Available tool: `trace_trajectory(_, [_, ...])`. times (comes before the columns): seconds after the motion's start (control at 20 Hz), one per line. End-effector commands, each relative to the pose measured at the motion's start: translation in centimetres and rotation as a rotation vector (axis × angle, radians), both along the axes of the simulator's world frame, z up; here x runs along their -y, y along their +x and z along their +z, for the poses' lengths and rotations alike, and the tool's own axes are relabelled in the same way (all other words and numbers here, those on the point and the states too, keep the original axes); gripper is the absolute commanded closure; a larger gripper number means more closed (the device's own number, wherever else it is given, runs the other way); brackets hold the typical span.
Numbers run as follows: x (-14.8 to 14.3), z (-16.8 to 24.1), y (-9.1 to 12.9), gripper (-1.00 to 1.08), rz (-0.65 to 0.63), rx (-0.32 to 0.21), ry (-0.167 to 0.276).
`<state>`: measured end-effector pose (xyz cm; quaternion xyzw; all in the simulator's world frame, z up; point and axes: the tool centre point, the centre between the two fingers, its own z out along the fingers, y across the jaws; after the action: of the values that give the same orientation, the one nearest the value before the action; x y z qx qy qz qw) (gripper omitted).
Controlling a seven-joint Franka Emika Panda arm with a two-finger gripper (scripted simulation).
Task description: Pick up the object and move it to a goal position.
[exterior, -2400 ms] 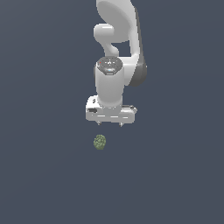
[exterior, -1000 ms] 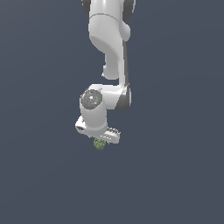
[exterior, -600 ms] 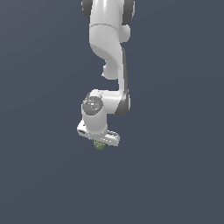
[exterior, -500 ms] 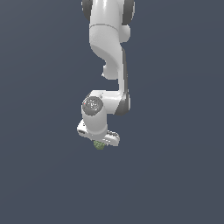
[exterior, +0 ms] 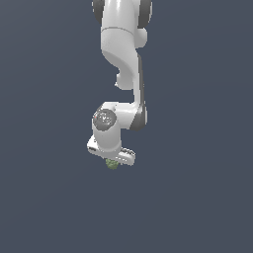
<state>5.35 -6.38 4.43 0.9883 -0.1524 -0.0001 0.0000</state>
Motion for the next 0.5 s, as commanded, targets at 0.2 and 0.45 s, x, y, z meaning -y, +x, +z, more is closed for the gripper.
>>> trace_trajectory(0.2, [0.0,0.8,0.0,1.08,0.0,0.0,0.0])
trace_trajectory(0.45, [0.2,3.1,-0.2,1.08,0.0,0.0,0.0])
